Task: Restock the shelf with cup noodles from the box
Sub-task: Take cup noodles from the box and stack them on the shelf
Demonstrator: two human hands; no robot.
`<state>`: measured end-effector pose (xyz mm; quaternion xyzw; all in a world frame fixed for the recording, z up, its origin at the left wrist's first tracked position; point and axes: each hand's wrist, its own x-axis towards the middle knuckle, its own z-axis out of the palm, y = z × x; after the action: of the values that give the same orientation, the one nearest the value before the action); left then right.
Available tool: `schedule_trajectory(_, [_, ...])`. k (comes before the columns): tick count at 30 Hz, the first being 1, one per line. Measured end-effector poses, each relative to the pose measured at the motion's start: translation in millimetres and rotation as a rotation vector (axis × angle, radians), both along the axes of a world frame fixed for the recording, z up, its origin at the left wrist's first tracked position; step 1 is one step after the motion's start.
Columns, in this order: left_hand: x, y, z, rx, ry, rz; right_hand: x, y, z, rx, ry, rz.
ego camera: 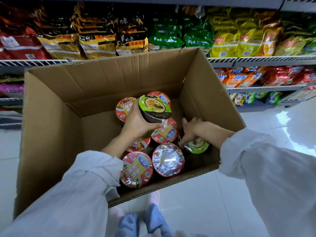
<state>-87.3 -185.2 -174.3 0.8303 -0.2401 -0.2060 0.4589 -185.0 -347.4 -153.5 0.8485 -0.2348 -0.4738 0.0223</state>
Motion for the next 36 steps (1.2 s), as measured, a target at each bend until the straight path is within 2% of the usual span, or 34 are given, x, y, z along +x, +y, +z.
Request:
schedule_trajectory(7, [11,-7,56,-0.091,-0.073,0.157,25,14,91,0.001,-0.168,0.078])
schedule_trajectory(13, [39,31,125,-0.195,-0.194,0.253,66,48,175,0.035,-0.580,0.050])
schedule_trajectory(20, [92,140,191,-0.413,-0.263,0.447,139,147,239,0.071,-0.964,0.127])
schedule_trajectory(23, [127,195,218,-0.499,-0.326,0.485,175,196,262,0.179,-1.218,0.105])
schedule_trajectory(26, [168,253,237,-0.525,-0.365,0.479,218,247,279,0.250,-1.381,0.077])
schedule_trajectory(32, [238,356,250,-0.458,-0.362,0.462,295,340,289,0.406,-1.526,0.037])
schedule_trajectory(36, [296,398,249,-0.398,-0.343,0.540,349,380,290,0.449,-1.573,0.040])
